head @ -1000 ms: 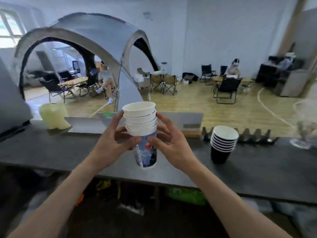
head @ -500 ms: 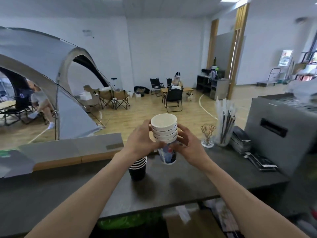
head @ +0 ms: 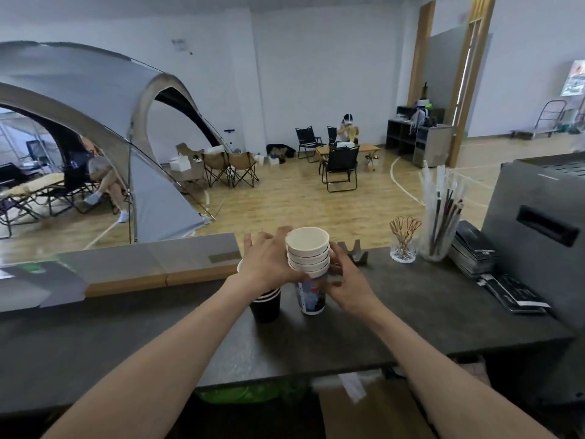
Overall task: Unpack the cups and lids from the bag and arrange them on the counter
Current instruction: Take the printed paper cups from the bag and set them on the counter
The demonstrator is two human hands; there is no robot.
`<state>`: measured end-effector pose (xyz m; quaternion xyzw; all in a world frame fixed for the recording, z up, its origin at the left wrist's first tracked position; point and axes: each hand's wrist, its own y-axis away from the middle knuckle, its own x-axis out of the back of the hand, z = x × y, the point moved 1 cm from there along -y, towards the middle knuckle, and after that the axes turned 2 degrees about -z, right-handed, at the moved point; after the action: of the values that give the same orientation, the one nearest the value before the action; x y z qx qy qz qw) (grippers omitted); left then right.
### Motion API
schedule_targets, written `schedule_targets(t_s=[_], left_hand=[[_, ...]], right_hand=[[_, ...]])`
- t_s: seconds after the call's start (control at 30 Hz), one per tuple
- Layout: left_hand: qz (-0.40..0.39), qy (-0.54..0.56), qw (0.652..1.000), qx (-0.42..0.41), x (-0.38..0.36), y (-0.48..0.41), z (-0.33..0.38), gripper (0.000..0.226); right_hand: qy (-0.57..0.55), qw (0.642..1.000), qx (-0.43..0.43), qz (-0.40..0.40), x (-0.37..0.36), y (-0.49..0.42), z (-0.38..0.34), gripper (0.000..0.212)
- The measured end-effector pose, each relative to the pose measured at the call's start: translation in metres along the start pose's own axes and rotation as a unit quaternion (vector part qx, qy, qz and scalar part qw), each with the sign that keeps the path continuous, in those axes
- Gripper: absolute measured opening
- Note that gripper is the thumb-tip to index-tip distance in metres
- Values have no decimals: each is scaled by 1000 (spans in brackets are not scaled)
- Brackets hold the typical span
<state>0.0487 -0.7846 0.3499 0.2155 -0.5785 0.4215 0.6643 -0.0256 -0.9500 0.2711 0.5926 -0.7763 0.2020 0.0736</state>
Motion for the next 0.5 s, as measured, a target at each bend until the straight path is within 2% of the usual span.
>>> schedule_targets(t_s=[0.07,0.13,0.2,0.27,0.3,0.37,0.5], left_hand=[[32,28,999,-6,9,6,-8,114],[109,58,992,-26,23,21,-21,103],[186,97,977,-39,39,44,-42,77],[219,149,964,-25,49,73,-72,52],[221,167,961,-14,54,89,-88,44],[209,175,962,11,59,121,-127,31],[208,121,966,94,68,194,-220,22]], right_hand=[[55,998,28,28,8,8,-14,99],[119,981,95,122,13,22,-34,94],[127,952,169,222,7,39,-56,77],[111,932,240,249,-16,52,-80,51],[99,933,264,221,-34,56,-91,38],[85,953,268,116,-82,57,-111,22],[105,964,229,-83,-209,57,-136,23]])
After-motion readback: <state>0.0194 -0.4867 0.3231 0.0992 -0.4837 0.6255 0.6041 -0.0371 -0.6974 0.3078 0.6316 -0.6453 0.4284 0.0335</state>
